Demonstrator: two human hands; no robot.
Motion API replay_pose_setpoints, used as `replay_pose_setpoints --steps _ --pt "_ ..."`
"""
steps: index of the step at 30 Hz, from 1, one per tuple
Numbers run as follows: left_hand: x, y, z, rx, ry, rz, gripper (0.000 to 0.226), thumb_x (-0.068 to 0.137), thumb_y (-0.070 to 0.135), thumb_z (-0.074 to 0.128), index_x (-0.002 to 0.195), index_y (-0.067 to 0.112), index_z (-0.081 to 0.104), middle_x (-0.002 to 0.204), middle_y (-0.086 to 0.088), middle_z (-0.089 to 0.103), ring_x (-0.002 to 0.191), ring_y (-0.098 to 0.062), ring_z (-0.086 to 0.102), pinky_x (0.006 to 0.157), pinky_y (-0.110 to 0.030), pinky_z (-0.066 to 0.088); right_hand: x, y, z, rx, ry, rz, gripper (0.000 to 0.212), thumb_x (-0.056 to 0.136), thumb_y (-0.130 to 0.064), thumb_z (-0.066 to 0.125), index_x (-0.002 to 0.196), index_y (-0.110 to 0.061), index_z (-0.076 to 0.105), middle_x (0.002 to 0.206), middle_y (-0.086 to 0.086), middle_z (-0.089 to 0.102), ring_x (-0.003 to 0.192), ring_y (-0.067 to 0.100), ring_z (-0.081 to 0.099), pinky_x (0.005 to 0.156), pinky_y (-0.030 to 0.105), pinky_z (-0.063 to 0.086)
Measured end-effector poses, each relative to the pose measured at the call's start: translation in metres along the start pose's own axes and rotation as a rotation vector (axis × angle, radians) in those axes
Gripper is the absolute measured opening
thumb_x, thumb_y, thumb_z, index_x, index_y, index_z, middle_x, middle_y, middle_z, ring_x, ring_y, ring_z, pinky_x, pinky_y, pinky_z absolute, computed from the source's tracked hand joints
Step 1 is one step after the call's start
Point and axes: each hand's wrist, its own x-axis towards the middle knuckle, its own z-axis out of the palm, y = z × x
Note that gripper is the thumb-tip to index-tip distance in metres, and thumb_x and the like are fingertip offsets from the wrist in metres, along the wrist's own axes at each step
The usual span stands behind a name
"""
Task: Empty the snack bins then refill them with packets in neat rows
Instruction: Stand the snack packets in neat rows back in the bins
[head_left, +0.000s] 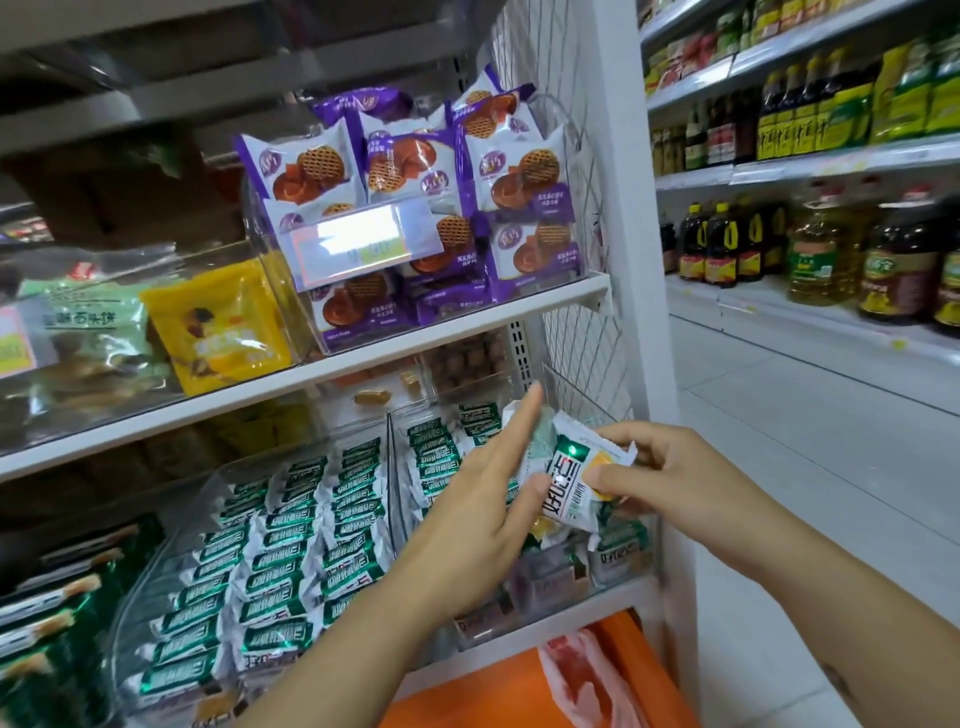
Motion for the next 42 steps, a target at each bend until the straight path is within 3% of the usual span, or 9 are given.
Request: replay_pose_setpoints --steps 3,5,10,14,21,25,34,38,42 --pt "-0.001 0.001 0.0 -0.022 0.015 -0.08 0.075 0.089 0.059 0.03 0.112 0.07 -0.041 0.153 0.023 0.023 0.121 -0.009 0.052 0.1 -0.029 0.042 0.0 -0.001 0.0 0.009 0.002 0.019 0.018 0.084 -0.014 0.068 0.098 -0.024 0.069 0.08 -0.006 0.074 0.076 0.01 0.07 0.063 0.021 0.053" --pt "0.0 -0.001 0.0 -0.064 0.03 -0.086 0.08 0.086 0.063 0.034 0.117 0.067 -0.04 0.14 0.038 0.02 0.102 0.013 0.054 0.089 -0.015 0.043 0.001 -0.001 0.0 0.029 0.0 0.034 0.017 0.084 -0.013 0.068 0.098 -0.022 0.069 0.076 -0.007 0.073 0.069 0.004 0.068 0.058 0.017 0.049" --pt "0.001 -0.013 -0.004 -0.344 0.029 -0.062 0.051 0.089 0.071 0.029 0.138 0.065 0.018 0.144 0.035 0.034 0.132 0.011 0.034 0.11 -0.023 0.029 0.003 0.0 0.0 0.028 0.007 0.065 0.013 0.083 -0.018 0.069 0.096 -0.022 0.07 0.078 -0.005 0.074 0.069 0.008 0.066 0.061 0.023 0.048" --pt "0.006 -0.009 -0.003 -0.448 0.096 -0.066 0.028 0.101 0.034 0.038 0.117 0.044 0.058 0.129 0.035 0.049 0.124 0.016 0.04 0.103 -0.017 0.035 0.006 0.005 0.005 0.03 0.017 0.077 0.01 0.081 -0.022 0.071 0.091 -0.024 0.072 0.072 -0.003 0.071 0.068 0.012 0.064 0.063 0.025 0.05" --pt "0.011 -0.017 -0.011 -0.655 0.246 -0.189 0.061 0.082 0.012 0.072 0.122 0.048 0.043 0.123 0.019 0.048 0.093 -0.01 0.064 0.072 -0.019 0.054 0.006 0.003 0.007 0.096 0.138 0.034 0.018 0.083 -0.017 0.071 0.1 -0.023 0.07 0.083 -0.001 0.073 0.071 0.015 0.065 0.064 0.027 0.052" --pt "0.019 -0.037 -0.016 -0.604 0.369 -0.324 0.065 0.079 0.01 0.077 0.13 0.034 0.044 0.112 0.001 0.065 0.096 -0.021 0.067 0.08 -0.038 0.058 0.007 -0.005 -0.001 0.058 0.375 -0.087 0.022 0.084 -0.011 0.067 0.095 -0.03 0.067 0.086 -0.005 0.072 0.079 0.015 0.065 0.073 0.031 0.052" --pt "0.026 -0.022 -0.007 -0.855 0.14 -0.376 0.027 0.097 0.018 0.051 0.122 0.028 0.055 0.097 0.005 0.072 0.071 -0.014 0.068 0.055 -0.026 0.051 0.01 0.005 0.009 0.214 -0.062 0.006 0.023 0.088 -0.012 0.064 0.107 -0.025 0.065 0.1 -0.001 0.074 0.092 0.017 0.07 0.08 0.034 0.054" --pt "0.024 -0.026 -0.009 -0.754 0.003 -0.335 0.057 0.079 0.048 0.07 0.13 0.034 0.05 0.112 0.005 0.067 0.09 -0.015 0.069 0.076 -0.032 0.057 0.011 0.011 0.01 0.105 -0.072 -0.02 0.025 0.085 -0.021 0.069 0.109 -0.027 0.065 0.099 0.003 0.074 0.091 0.019 0.071 0.086 0.04 0.056" --pt "0.032 -0.034 -0.01 -0.617 0.038 -0.292 0.068 0.079 0.022 0.076 0.136 0.034 0.041 0.111 0.002 0.066 0.088 -0.015 0.069 0.081 -0.032 0.055 0.019 0.01 0.013 0.1 -0.006 -0.033 0.017 0.082 -0.031 0.07 0.099 -0.029 0.067 0.104 0.0 0.07 0.085 0.017 0.072 0.084 0.038 0.057"
